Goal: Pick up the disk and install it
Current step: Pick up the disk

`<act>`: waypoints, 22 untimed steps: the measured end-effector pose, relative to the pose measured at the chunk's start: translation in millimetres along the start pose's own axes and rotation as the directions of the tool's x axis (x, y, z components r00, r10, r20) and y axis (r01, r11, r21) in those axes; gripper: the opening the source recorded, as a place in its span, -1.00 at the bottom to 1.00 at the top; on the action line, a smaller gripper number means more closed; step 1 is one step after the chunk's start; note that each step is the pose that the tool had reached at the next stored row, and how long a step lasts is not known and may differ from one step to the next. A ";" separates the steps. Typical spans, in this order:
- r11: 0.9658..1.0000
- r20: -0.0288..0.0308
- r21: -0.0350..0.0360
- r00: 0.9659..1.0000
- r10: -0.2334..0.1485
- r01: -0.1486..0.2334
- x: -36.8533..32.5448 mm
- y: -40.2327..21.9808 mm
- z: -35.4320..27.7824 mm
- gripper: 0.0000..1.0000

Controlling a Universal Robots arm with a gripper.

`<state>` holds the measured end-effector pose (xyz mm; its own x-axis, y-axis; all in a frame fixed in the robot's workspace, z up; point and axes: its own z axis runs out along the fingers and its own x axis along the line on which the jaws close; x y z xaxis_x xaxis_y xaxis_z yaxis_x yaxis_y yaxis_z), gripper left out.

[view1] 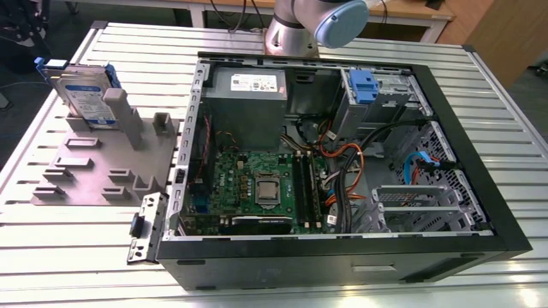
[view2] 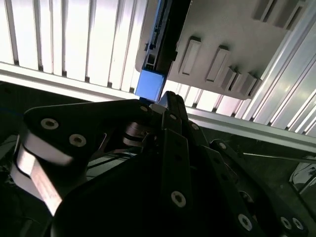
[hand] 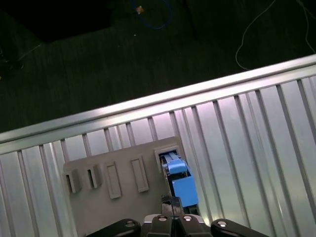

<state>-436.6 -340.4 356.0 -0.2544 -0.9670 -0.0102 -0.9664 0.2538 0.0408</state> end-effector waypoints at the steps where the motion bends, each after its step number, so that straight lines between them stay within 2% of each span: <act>1: 1.000 0.000 0.000 1.000 -0.008 0.008 0.0 0.0 0.0 -0.79; 7: 0.998 -0.003 0.000 0.998 -0.071 0.071 0.0 0.0 0.5 -0.79; 14: 0.997 -0.002 0.003 0.997 -0.074 0.074 0.0 -0.1 1.9 -0.79; 18: 0.998 -0.002 0.003 0.998 -0.070 0.070 -3.3 0.7 3.6 -0.77; 19: 0.998 -0.002 0.003 0.998 -0.069 0.069 -4.2 1.0 4.1 -0.66; 20: 0.998 -0.001 0.004 0.998 -0.068 0.068 -4.5 1.1 4.5 -0.66; 22: 0.998 -0.001 0.008 0.998 -0.065 0.065 -4.9 1.5 5.3 -0.41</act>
<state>-437.0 -335.1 350.8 -0.1912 -0.9815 -0.0123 -0.9811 0.1907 0.0320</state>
